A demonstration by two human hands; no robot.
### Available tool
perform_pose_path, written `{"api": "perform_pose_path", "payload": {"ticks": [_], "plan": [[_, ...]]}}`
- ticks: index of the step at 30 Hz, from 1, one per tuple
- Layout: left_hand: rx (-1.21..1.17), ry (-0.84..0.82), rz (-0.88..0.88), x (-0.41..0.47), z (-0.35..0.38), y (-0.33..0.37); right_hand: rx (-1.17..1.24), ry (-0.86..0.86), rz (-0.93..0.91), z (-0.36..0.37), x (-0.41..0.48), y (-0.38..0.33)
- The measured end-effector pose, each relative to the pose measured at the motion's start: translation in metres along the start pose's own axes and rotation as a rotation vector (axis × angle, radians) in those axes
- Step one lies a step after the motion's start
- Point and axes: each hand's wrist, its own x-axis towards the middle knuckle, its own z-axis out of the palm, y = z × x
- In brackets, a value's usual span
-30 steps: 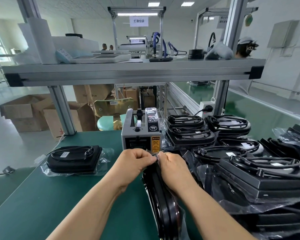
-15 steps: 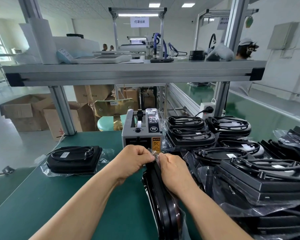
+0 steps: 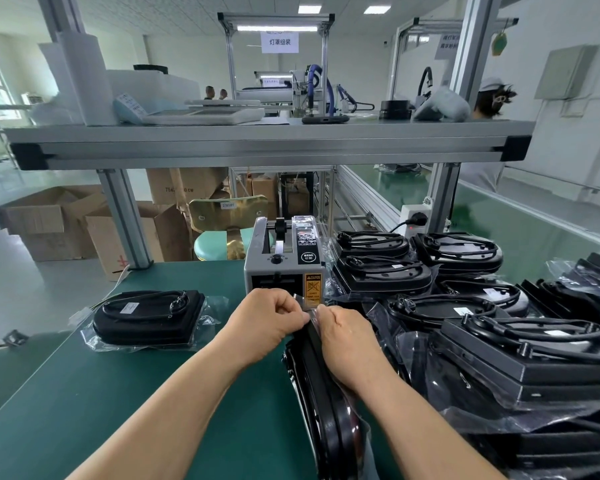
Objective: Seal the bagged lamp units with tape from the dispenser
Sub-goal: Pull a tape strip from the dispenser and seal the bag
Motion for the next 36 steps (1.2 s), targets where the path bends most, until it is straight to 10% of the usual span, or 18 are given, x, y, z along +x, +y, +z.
{"api": "perform_pose_path", "payload": {"ticks": [17,36], "plan": [[-0.525,0.13,-0.165,-0.027,0.001,0.002,0.074,0.032,0.036,-0.004,-0.003,0.0],[-0.211,0.016,-0.133,-0.014,0.0,0.001,0.116,0.178,0.119,-0.002,0.013,-0.005]]}}
